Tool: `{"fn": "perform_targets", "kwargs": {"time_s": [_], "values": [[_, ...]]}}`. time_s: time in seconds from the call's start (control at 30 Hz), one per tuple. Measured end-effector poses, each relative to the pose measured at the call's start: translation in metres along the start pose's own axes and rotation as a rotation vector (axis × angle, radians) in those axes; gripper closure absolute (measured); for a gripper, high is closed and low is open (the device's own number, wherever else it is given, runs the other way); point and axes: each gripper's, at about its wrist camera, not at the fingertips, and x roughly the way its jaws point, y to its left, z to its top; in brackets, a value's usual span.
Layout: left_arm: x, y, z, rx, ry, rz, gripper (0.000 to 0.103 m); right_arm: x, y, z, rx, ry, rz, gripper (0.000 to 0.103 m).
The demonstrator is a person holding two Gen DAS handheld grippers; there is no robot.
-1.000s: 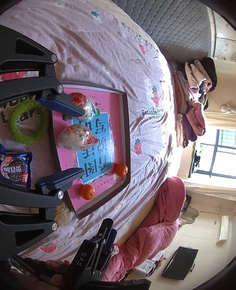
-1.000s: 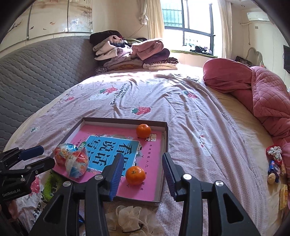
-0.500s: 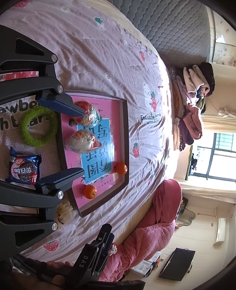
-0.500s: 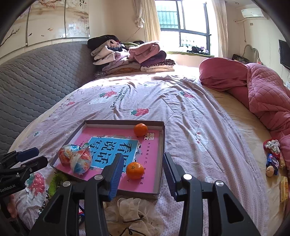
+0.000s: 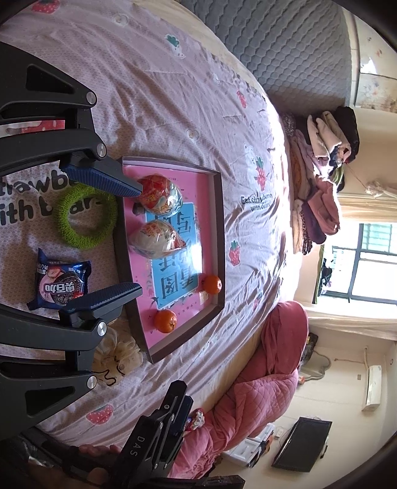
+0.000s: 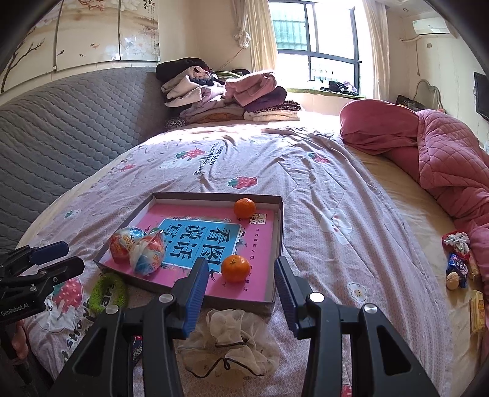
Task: Organize objects
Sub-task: 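Withdraw both tools from the tray toward the items on the bedspread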
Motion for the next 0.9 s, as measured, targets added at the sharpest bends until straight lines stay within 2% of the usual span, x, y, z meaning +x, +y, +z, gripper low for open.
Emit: {"fn": "perform_targets", "kwargs": {"time_s": [0.13, 0.9], "values": [[0.0, 0.003, -0.003, -0.009, 0.004, 0.003, 0.043, 0.0, 0.002, -0.006, -0.008, 0.009, 0.009, 0.052], [0.002, -0.013, -0.03, 0.029, 0.05, 0.003, 0.042, -0.001, 0.003, -0.031, -0.026, 0.056, -0.003, 0.047]]}}
